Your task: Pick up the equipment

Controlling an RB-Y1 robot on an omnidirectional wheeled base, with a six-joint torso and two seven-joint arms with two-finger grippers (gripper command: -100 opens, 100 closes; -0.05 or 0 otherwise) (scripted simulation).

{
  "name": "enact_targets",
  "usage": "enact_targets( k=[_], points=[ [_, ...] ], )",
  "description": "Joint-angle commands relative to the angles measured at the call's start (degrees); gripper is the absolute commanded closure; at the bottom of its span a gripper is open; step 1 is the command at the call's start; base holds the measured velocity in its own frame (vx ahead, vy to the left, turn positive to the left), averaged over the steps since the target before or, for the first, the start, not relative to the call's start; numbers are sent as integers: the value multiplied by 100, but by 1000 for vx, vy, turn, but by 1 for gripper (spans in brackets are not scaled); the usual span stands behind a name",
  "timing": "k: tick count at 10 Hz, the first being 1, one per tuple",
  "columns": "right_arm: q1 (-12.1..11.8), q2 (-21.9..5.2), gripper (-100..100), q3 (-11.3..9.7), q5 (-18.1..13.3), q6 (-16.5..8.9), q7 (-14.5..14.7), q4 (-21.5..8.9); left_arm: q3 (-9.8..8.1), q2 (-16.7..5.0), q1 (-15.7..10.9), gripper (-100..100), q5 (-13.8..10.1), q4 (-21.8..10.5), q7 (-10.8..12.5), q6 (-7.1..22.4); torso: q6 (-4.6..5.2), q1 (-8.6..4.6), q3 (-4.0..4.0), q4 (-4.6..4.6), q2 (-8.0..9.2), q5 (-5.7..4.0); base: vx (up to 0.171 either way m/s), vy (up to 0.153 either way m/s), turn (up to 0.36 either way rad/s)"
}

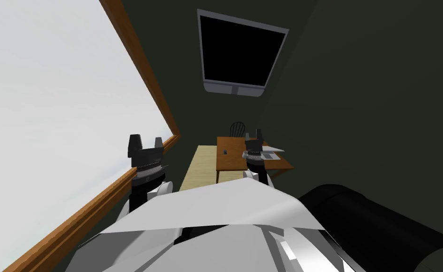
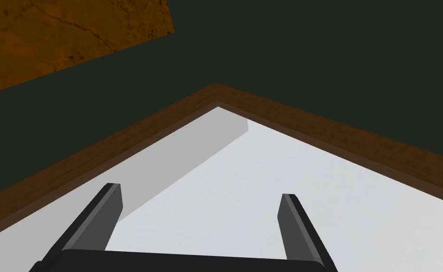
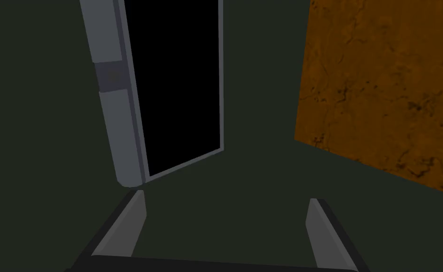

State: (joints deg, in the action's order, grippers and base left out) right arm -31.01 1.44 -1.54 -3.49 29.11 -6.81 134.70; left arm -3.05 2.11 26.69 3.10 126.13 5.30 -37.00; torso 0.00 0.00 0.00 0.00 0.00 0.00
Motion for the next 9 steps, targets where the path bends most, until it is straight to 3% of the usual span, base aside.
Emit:
enact_targets(
  k=[1, 4, 8, 9],
  points=[
    [43, -239, -100, -42, 112, -123, -83, -101, 0, 0, 0, 0, 0, 0, 0, 0, 0, 0, 0, 0, 0, 0, -16, 70, -47],
    [172, -570, -100, -100, 360, -418, -280, -339, 1, 1, 0, 0, 0, 0, 0, 0, 0, 50, 9, 4, 16, 11, -41, 136, -70],
    [482, -937, -100, -122, 825, -1023, -681, -843, 1, 2, 0, 0, 0, 0, 0, 0, 0, 58, 6, 3, 10, 13, -31, 143, -82],
    [482, -937, -100, -122, 825, -1043, -681, -843, 1, 1, 0, 0, 0, 0, 0, 0, 0, 58, 2, 1, 3, 13, -6, 93, -40]
  ],
)
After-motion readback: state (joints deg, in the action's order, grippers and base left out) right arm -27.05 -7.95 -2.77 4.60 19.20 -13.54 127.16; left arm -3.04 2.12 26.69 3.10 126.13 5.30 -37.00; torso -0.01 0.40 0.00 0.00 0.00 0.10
